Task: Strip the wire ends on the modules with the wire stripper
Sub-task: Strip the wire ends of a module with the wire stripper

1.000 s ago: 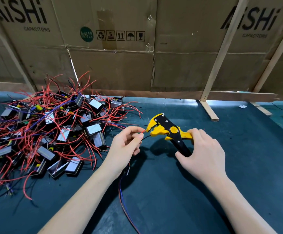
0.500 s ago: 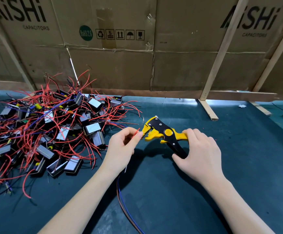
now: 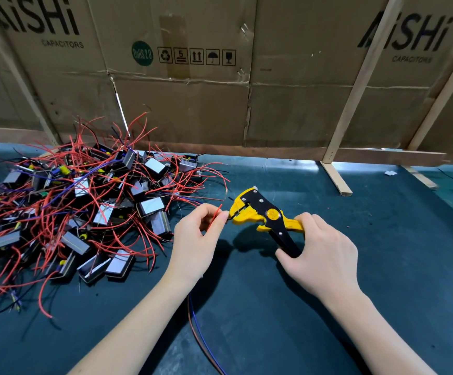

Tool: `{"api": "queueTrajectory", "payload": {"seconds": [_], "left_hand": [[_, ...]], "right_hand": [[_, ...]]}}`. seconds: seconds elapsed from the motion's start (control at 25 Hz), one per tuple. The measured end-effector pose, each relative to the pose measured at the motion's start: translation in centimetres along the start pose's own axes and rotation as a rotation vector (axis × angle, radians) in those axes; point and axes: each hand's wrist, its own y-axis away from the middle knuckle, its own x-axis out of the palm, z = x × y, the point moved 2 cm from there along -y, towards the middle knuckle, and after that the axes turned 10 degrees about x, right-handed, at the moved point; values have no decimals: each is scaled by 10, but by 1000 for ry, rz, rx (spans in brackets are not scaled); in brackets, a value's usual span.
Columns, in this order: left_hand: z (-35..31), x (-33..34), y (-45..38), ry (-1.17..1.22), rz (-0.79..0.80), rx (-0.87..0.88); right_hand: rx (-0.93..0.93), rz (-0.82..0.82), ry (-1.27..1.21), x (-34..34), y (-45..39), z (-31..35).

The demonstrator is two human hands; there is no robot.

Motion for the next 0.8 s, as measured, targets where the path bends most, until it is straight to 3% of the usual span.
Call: {"api": "queueTrajectory", "payload": {"seconds": [0.32,0.56,0.8], "left_hand": [[-1,0,-2,99,143,-25],[1,0,-1,39,90,-27],[2,2,0,140,54,-87]], "right_hand": [[-22,-51,-31,0,-1,-1],[-60,-83,-10,0,-1,-2],[-42,-81,-21,2,0,-1]]}}
